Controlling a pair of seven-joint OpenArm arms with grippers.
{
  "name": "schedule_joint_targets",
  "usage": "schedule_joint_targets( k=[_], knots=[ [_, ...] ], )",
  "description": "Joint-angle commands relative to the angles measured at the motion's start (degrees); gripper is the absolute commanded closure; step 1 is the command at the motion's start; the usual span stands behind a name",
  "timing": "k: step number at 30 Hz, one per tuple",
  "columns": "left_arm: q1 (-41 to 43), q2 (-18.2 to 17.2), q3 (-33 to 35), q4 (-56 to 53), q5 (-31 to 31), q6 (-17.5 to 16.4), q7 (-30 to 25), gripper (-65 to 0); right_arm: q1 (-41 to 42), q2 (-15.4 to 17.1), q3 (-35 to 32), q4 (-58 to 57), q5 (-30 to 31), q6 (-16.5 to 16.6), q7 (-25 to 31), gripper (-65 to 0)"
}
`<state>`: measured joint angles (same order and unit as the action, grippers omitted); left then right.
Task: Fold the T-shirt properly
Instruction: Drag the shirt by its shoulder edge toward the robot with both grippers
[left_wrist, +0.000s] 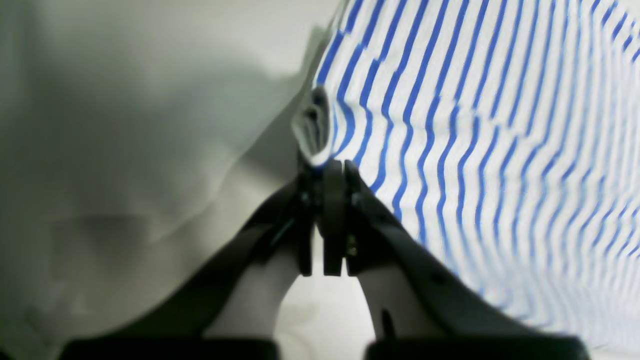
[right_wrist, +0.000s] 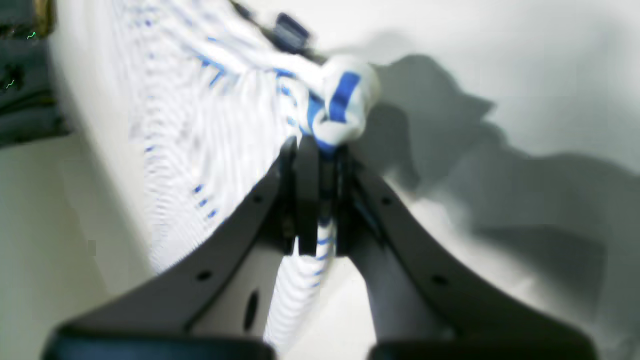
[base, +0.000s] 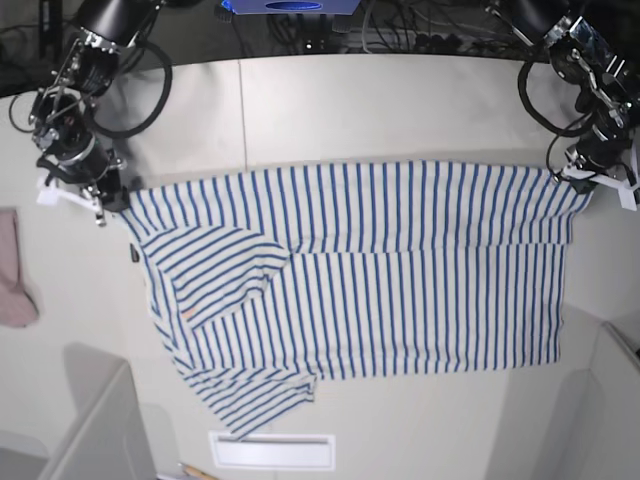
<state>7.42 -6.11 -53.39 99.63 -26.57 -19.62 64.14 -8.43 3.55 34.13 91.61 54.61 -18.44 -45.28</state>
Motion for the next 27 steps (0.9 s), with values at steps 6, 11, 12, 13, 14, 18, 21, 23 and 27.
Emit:
schedule_joint_targets(
  k=[6,11,12,13,14,18,21,23,27],
  knots=[
    [6.4,-1.1,-0.2,0.9,-0.1,-1.7,-4.9,0.0,-6.9,0.6,0.6,1.5,0.6,5.0,1.2,0.0],
    [11.4,-1.1,-0.4,-0.9,-0.1,-4.0,-6.4,0.0,-13.2,-1.8,0.6,5.2,0.4,7.2,1.2,0.0],
    [12.6,-1.1,-0.3,-1.2,-0.1,-4.4,-6.5,0.0,-14.5,-1.9,0.6,5.9,0.4,7.2,1.2,0.0],
    [13.4,-1.1,-0.3,-1.6,-0.1,-4.6,-6.5,0.0,-15.4,-1.9,0.6,6.5,0.4,7.2,1.3,0.0],
    [14.1,-1.1,-0.3,-1.7,-0.1,-4.6,-6.5,0.0,-16.3,-2.2,0.6,7.2,0.4,7.3,1.3,0.0],
    [15.6,-2.0,-0.4,-1.8,0.0,-4.8,-6.5,0.0,-18.9,-2.2,0.6,8.6,0.4,7.3,1.3,0.0],
    [16.0,-2.3,-0.5,-1.7,0.0,-4.8,-6.5,0.0,-20.5,-1.8,0.6,8.8,0.4,7.4,1.3,0.0],
    [16.1,-3.2,-0.4,-1.4,0.0,-4.8,-6.5,0.0,-20.9,-1.8,0.7,8.8,0.4,8.2,1.3,0.0],
    [17.8,-3.3,-0.3,-1.4,0.0,-4.8,-6.5,0.0,-22.0,-2.0,3.5,8.8,0.2,11.3,1.2,0.0]
  ],
)
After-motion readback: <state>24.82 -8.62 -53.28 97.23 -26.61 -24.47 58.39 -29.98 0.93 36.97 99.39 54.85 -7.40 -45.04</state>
